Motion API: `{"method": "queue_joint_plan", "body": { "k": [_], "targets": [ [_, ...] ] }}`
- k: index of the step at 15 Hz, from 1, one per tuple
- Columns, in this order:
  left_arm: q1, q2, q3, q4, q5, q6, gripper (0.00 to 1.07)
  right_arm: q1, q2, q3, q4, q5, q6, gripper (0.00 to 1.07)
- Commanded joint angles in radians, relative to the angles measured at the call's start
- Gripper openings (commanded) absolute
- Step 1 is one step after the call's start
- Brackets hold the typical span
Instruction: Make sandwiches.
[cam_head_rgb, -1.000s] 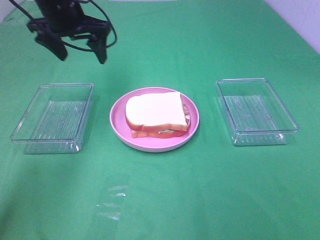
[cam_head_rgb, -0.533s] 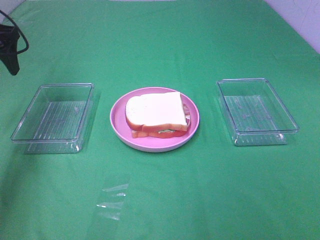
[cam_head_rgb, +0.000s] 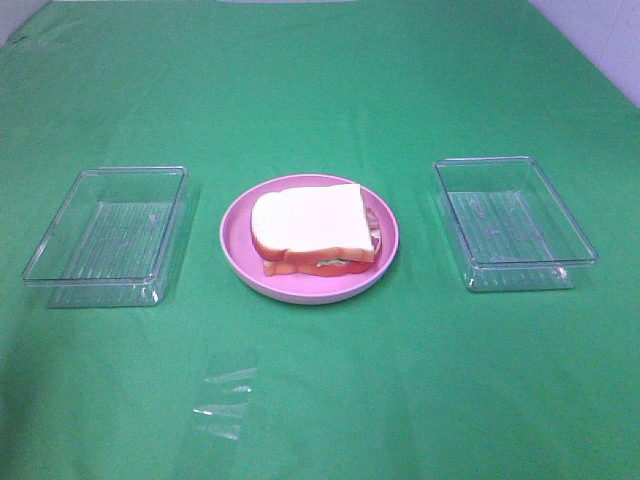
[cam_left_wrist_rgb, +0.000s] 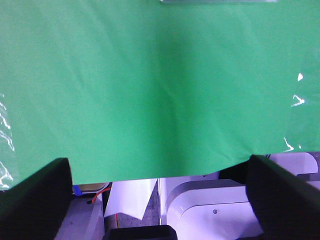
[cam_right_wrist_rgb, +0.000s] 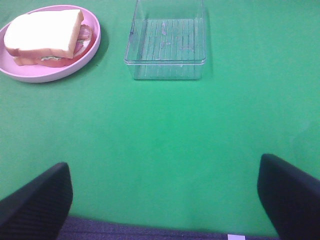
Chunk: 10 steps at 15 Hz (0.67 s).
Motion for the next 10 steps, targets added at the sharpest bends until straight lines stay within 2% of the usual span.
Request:
{"method": "queue_joint_plan", "body": {
  "k": [1, 3, 4, 5, 6, 7, 8, 10],
  "targets": [
    [-0.001, -0.238, 0.081, -0.001, 0.043, -0.002, 0.86, -0.001, -0.029, 0.003, -0.001, -0.003, 0.000, 0.96],
    [-0.001, -0.470, 0.140, 0.047, 0.030, 0.004, 0.86, -0.001, -0.029, 0.003, -0.001, -0.003, 0.000, 0.96],
    [-0.001, -0.517, 0.150, 0.064, 0.030, 0.004, 0.86, -0.001, -0.029, 0.003, -0.001, -0.003, 0.000, 0.96],
    [-0.001, -0.628, 0.168, 0.090, 0.030, 0.003, 0.86, -0.001, -0.029, 0.003, -0.001, -0.003, 0.000, 0.96],
    [-0.001, -0.799, 0.191, 0.099, 0.027, 0.002, 0.86, -0.001, -0.029, 0.003, -0.001, -0.003, 0.000, 0.96],
    [-0.001, -0.799, 0.191, 0.099, 0.027, 0.002, 0.86, -0.001, -0.029, 0.003, -0.001, -0.003, 0.000, 0.96],
    [-0.001, -0.945, 0.216, 0.097, 0.025, 0.001, 0.86, -0.001, -0.029, 0.003, -0.001, -0.003, 0.000, 0.96],
    [-0.001, -1.047, 0.245, 0.092, 0.012, 0.001, 0.86, -0.001, -0.029, 0.003, -0.001, -0.003, 0.000, 0.96]
  ]
}}
